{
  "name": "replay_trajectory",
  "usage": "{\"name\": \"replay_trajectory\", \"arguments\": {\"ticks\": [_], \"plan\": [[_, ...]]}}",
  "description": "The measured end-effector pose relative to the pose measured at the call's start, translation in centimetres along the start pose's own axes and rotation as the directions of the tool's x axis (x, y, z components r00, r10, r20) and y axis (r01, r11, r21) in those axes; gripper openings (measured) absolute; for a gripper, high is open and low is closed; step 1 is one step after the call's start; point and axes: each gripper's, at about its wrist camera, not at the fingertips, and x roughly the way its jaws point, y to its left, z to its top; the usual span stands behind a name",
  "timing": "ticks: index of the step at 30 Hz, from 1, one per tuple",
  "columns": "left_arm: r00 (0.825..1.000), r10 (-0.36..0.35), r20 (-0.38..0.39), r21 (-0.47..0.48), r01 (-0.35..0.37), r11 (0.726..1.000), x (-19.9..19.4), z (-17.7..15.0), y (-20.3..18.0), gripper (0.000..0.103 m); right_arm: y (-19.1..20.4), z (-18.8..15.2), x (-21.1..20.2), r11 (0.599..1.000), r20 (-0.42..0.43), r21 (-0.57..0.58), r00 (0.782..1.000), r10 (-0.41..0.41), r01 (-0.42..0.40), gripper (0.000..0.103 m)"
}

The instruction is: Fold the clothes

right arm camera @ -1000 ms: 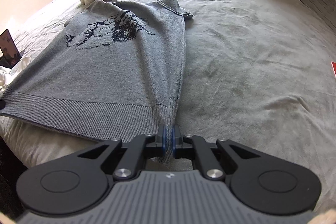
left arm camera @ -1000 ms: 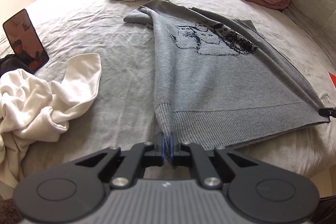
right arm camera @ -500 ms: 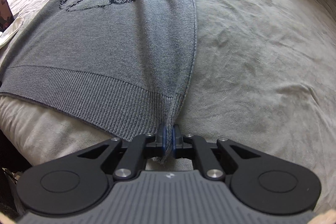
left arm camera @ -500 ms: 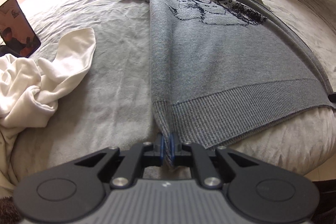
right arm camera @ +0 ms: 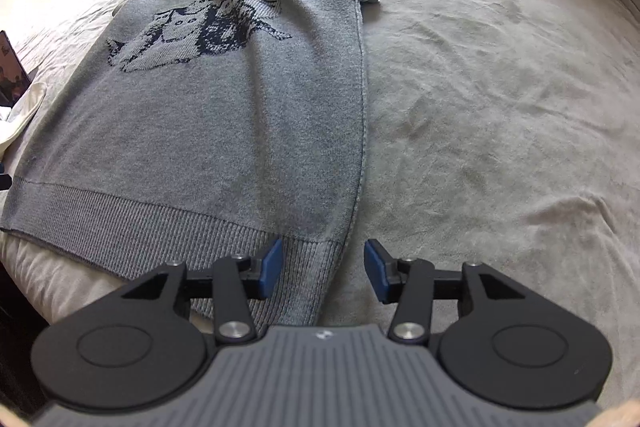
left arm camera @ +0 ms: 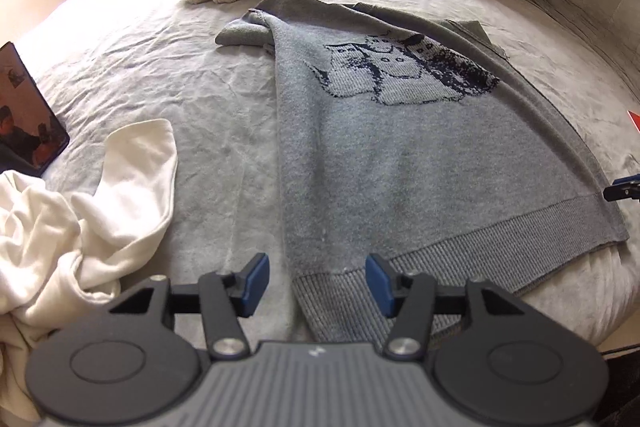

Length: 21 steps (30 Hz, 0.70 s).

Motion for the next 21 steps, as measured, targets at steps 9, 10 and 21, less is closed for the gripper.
{"name": "replay_trajectory", "arguments": {"ticks": [9, 10, 21], "plan": [[0.998, -0.047, 0.037, -0.025, 0.048, 0.999, 4.6, 6.9, -2.8, 0.062, -3.4, 6.2, 2.8, 0.995, 0.044, 0.063, 0.996, 0.080, -0.083, 0.050], [0.998, -0.050, 0.038, -0.027, 0.051, 0.998, 5.2, 7.5, -3.1, 0.062, -3.9, 6.9, 3.3, 0.993, 0.053, 0.075, 0.995, 0.086, -0.090, 0.050], [0.992, -0.085, 0.091, -0.022, 0.087, 0.996, 12.6, 16.0, -8.0, 0.062, -9.2, 13.1, 9.6, 0.924, 0.225, 0.219, 0.937, 0.266, -0.315, 0.050]]}}
